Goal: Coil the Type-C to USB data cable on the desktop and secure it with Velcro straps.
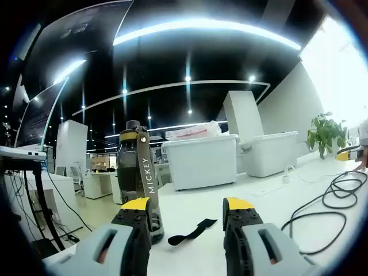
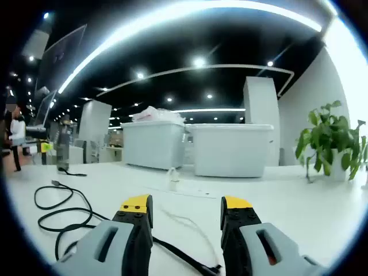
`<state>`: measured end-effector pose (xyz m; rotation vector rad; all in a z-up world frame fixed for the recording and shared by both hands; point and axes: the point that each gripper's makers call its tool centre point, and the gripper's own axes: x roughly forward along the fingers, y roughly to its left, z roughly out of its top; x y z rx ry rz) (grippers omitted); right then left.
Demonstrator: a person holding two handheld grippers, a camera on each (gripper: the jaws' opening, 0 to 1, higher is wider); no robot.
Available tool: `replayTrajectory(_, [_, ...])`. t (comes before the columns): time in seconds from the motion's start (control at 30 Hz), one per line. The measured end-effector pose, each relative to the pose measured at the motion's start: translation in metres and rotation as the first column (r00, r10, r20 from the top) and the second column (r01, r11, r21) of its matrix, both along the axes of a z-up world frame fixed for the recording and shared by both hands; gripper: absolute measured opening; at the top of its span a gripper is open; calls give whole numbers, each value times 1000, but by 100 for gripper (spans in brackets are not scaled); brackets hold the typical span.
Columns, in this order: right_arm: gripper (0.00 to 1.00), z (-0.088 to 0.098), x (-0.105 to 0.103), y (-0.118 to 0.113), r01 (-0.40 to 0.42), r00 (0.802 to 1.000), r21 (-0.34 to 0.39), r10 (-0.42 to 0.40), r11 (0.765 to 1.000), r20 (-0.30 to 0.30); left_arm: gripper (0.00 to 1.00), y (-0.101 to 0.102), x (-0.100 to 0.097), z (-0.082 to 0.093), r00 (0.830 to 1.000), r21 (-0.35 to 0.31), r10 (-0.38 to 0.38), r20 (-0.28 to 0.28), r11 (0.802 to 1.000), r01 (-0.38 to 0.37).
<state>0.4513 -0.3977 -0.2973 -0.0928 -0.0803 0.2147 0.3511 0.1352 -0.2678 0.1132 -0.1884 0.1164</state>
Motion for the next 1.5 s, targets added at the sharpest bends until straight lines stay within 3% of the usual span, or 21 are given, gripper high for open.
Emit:
replayTrajectory(0.03, [42,7,-5,-9,19,1000,56,-19,998,4,50,-4,0,1,1000,7,-10,1,1000,10])
replayTrajectory(0.1, [43,33,-17,-11,-16,996,137,5,990,86,50,-13,0,5,999,28,-34,13,999,33])
replayTrajectory(0.2, [45,46,-30,-6,-27,994,162,10,986,107,50,-21,-1,5,999,43,-49,9,998,49])
replayTrajectory(0.3, [49,55,-45,0,-46,987,182,17,982,159,50,-26,0,-2,998,-12,-68,-14,998,67])
replayTrajectory(0.33, [50,55,-50,2,-50,984,170,20,984,176,51,-28,-1,-6,997,-45,-74,-33,996,72])
replayTrajectory(0.4, [50,51,-53,6,-58,990,179,33,982,138,53,-31,-1,-5,995,-66,-93,-32,994,91])
replayTrajectory(0.87, [51,27,-51,32,-124,991,149,114,981,75,53,-43,5,-16,992,14,-107,-60,994,108])
replayTrajectory(1.33, [50,22,-53,45,-162,986,120,156,979,62,53,-58,8,-23,986,32,-150,-72,988,153])
replayTrajectory(1.5, [50,20,-55,49,-176,984,101,171,979,58,54,-57,9,-24,985,11,-158,-75,987,159])
